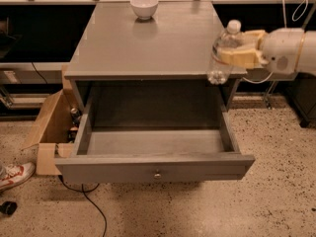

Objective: Pick water bottle from top drawer and place on counter

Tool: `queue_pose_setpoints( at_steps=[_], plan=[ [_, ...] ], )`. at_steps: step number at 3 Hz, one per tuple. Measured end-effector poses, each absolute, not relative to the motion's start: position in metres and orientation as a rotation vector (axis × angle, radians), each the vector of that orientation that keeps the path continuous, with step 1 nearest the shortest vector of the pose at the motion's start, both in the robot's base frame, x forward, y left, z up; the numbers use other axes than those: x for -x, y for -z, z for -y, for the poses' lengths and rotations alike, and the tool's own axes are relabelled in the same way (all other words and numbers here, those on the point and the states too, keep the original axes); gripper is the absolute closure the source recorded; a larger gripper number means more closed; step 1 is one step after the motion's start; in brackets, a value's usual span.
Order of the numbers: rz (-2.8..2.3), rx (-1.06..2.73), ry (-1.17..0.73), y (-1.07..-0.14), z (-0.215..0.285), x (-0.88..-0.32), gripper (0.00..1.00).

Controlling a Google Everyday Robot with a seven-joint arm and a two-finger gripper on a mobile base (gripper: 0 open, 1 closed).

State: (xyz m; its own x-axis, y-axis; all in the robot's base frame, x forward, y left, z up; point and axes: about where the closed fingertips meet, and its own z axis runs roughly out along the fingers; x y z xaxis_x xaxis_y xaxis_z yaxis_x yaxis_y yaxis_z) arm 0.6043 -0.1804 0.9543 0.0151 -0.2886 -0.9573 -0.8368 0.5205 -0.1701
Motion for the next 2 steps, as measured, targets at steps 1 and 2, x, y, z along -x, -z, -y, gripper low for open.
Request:
queue_pose_setpoints(
  at_steps=[1,2],
  plan=[
    [-1.473,1.025,-0.585,-1.0295,0.1506,-0.6372,1.00],
    [-1.473,1.025,-0.585,-1.0295,0.1505,-0.6374,1.00]
  ],
)
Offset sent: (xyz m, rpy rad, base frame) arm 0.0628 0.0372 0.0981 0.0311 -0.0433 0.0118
